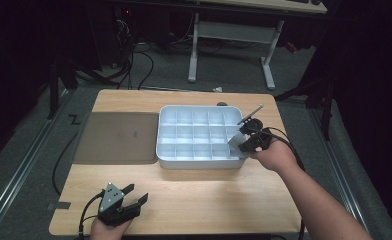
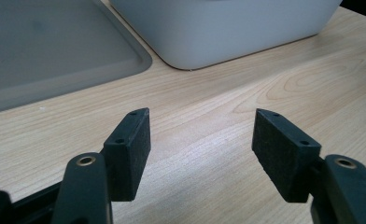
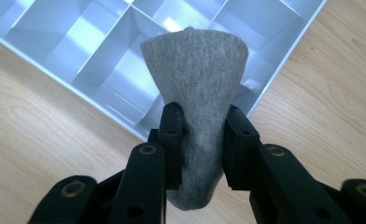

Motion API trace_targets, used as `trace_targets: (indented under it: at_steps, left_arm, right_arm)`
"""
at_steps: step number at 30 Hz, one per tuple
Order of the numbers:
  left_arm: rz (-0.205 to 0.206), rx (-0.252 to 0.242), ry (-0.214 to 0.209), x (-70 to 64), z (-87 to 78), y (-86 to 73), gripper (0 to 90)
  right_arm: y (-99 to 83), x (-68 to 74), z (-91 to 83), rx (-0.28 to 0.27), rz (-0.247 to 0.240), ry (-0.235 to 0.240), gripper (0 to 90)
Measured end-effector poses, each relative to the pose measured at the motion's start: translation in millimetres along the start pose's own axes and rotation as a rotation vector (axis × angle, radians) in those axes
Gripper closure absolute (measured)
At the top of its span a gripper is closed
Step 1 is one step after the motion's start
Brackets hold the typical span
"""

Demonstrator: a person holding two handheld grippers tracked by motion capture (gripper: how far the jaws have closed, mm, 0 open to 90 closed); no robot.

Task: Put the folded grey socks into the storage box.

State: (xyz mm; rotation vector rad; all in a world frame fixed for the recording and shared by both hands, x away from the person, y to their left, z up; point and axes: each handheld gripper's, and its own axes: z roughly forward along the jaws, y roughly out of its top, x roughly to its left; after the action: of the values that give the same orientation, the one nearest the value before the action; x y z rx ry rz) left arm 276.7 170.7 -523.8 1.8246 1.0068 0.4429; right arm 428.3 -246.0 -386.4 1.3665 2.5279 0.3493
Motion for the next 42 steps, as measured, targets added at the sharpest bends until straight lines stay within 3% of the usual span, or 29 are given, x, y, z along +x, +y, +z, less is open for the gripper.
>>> trace_targets:
  at_steps: [4,17,34,36,37,38,42]
  left_arm:
    - [-0.006,0.000,0.000,1.6,-0.8,-0.3,37.9]
    - [0.002,0.005,-0.002,0.6,0.5,-1.3,37.9]
    - [-0.002,0.003,0.000,2.3,-0.2,-1.4,38.0]
    - [-0.004,0.003,0.000,2.6,0.0,-1.5,37.9]
    - [-0.004,0.003,-0.001,2.7,0.0,-1.5,38.0]
    - [-0.004,0.003,-0.002,2.7,-0.1,-1.5,38.0]
    - [-0.006,0.001,-0.003,2.4,-0.1,-1.6,37.9]
  right_arm:
    - [5.4,-2.9,7.7,0.018,0.028,0.006,73.0]
    - [10.1,-8.2,27.4,0.087,0.054,-0.004,72.9]
    - [15.2,-1.7,51.3,0.151,0.017,-0.040,73.3]
    - [15.2,-1.3,54.0,0.155,0.018,-0.039,73.3]
    - [14.8,0.4,54.5,0.167,0.048,-0.041,73.4]
    - [14.7,-1.2,57.1,0.159,0.021,-0.039,73.4]
    - [13.0,-0.5,64.3,0.166,0.015,-0.039,73.5]
